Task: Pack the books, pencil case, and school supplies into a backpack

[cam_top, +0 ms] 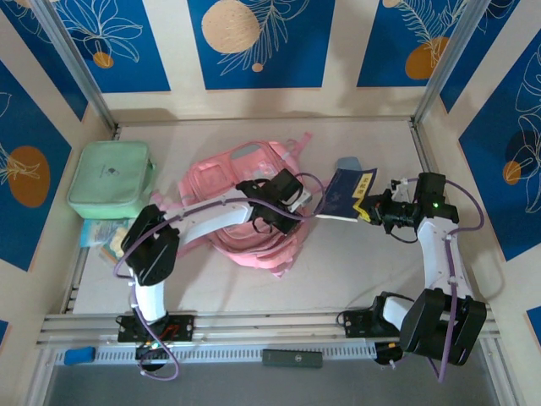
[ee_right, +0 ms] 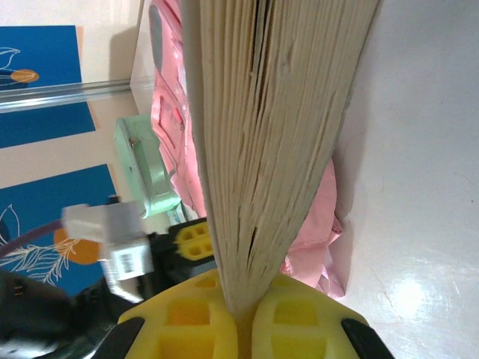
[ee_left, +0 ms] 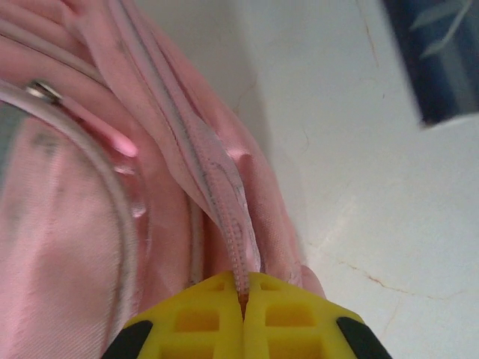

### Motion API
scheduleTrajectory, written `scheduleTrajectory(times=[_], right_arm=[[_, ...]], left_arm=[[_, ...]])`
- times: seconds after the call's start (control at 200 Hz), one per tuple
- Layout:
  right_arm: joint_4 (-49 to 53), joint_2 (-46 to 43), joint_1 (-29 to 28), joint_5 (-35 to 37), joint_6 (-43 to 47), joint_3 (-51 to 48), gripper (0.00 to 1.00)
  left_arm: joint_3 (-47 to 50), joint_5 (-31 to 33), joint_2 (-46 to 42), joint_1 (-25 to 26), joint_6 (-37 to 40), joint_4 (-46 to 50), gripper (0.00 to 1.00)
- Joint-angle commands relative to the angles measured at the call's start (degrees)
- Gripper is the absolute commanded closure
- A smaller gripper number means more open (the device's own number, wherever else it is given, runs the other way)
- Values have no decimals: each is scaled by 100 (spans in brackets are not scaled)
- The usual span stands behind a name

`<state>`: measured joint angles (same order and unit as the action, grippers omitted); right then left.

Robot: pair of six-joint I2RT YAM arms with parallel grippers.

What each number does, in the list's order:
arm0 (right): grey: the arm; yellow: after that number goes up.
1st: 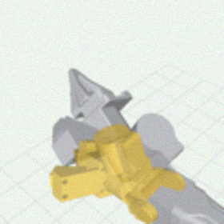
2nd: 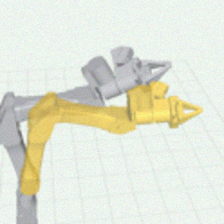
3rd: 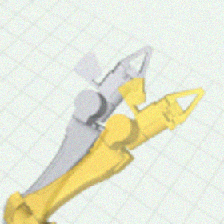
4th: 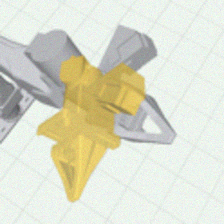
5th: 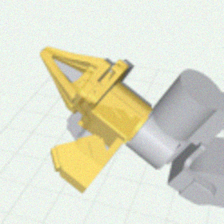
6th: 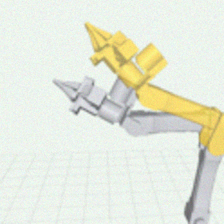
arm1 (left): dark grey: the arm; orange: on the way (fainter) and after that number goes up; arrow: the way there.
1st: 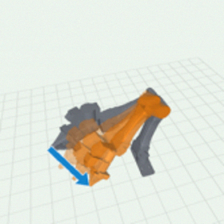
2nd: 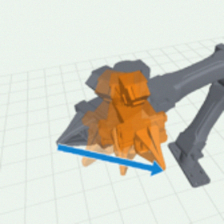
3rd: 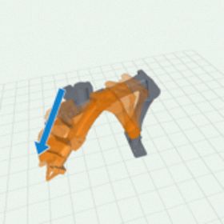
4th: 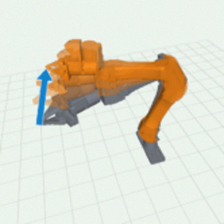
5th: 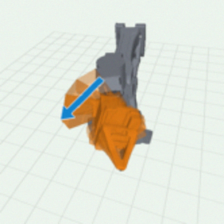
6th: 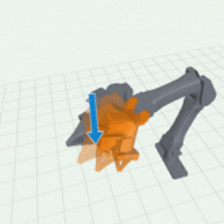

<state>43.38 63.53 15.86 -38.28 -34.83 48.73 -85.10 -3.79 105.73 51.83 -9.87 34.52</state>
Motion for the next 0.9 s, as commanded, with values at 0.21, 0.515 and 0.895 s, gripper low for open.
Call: scheduleTrajectory(times=[0.21, 0.515, 0.895], right_arm=[[-42, -143, -1001, -562, -253, -15, 100], [-1935, 993, -3013, -422, -969, -27, 100], [-2194, 4169, -3807, 281, -157, 2075, 86]], left_arm=[[-1235, 933, -1010, -437, 326, 189, 100], [-2005, 904, -933, -531, 621, 337, 100], [-1853, 1042, -1186, -546, 532, 347, 100]])
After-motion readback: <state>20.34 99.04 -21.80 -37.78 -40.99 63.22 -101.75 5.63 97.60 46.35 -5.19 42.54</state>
